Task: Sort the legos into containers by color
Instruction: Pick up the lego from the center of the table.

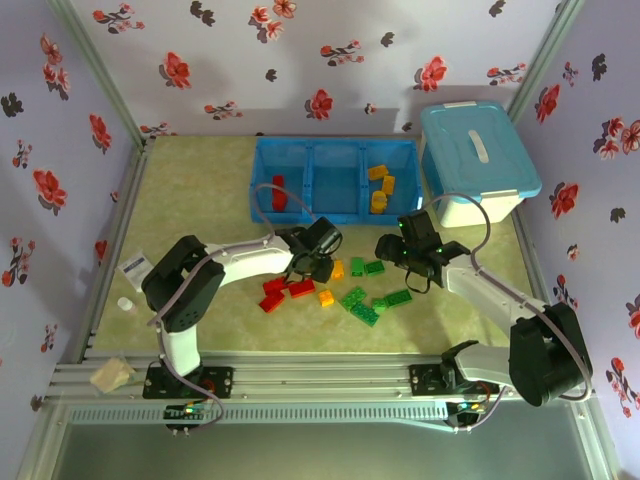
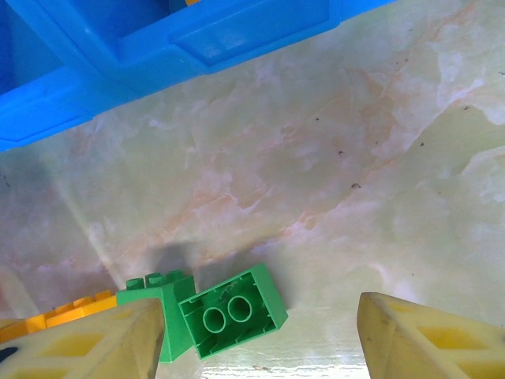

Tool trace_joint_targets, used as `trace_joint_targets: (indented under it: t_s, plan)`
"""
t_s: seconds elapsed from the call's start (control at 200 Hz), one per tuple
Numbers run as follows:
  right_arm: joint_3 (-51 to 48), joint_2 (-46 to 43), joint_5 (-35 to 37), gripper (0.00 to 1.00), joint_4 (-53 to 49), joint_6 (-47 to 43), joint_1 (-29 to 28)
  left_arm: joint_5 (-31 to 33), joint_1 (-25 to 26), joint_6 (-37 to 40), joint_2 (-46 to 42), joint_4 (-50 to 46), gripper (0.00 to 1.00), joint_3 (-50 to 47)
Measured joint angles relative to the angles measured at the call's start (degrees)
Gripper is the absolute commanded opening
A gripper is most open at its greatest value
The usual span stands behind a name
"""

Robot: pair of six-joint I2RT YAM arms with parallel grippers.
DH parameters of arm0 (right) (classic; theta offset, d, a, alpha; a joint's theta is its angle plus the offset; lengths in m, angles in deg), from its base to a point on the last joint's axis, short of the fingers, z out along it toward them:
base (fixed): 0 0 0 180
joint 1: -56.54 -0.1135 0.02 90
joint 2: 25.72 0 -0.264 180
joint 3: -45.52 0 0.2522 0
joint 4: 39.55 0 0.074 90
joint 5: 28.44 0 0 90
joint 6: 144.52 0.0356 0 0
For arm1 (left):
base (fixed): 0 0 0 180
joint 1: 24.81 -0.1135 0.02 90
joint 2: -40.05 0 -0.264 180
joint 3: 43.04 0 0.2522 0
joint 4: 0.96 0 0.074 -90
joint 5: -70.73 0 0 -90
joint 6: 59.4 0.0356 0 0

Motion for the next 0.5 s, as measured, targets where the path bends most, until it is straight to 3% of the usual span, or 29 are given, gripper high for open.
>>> trace_joint_targets:
  t_s: [0.5]
  plan:
    - [-1.29, -3.15, 0.5, 0.66, -0.09, 0.0, 0.02, 0.02, 0.0, 0.26, -0.11, -0.13, 0.27, 2.56]
